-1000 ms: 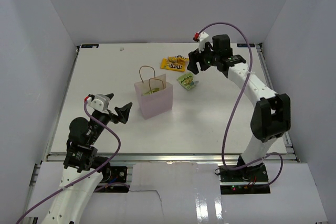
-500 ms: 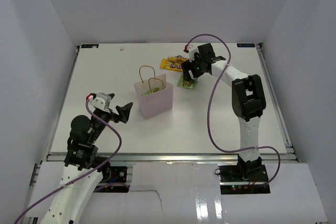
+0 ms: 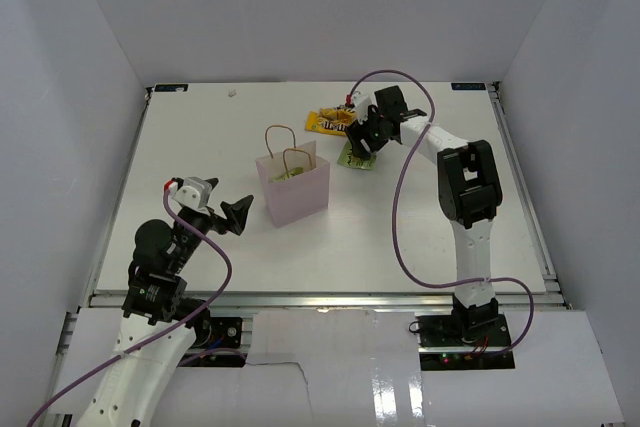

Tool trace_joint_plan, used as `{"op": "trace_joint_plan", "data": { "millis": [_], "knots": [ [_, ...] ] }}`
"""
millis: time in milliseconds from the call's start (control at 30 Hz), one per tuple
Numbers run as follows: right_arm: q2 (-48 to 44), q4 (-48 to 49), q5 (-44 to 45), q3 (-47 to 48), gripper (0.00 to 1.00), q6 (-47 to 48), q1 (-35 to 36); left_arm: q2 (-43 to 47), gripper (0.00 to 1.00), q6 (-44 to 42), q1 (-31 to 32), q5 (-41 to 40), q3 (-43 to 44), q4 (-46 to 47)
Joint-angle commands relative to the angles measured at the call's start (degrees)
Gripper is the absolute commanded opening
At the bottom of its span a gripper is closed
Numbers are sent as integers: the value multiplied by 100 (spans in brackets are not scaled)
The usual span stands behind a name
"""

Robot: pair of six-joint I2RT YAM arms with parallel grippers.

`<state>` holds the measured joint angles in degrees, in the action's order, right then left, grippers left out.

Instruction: Place the snacks into the paper bag

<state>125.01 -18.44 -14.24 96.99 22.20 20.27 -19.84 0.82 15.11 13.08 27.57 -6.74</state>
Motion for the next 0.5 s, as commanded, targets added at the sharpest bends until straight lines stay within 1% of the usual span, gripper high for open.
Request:
{"op": "trace_joint_plan", "data": {
  "millis": [0, 67, 100, 167, 267, 300, 367, 400, 467],
  "knots": [
    [208, -186, -254, 198, 76, 347, 12, -29, 98, -47, -8, 72, -50, 129],
    [261, -230, -246, 162, 73, 382, 3, -29, 98, -47, -8, 63, -50, 129],
    [278, -248, -229, 145, 70, 391, 3, -38, 98, -56, -8, 72, -42, 129],
    [296, -248, -211, 75, 67, 434, 3, -47, 98, -47, -8, 63, -42, 129],
    [296, -257, -176, -4, 58, 470, -6, -47, 98, -47, -8, 63, -50, 129],
    [287, -274, -167, -13, 50, 479, -14, -47, 98, -47, 0, 54, -50, 121],
    [270, -283, -167, -83, 42, 496, -23, -47, 98, -47, -8, 45, -42, 121],
    [209, -292, -184, -119, 32, 496, -23, -47, 98, -47, -8, 45, -33, 112],
    [94, -283, -228, -233, 25, 505, -41, -29, 98, -47, -8, 45, -41, 112]
  ]
}}
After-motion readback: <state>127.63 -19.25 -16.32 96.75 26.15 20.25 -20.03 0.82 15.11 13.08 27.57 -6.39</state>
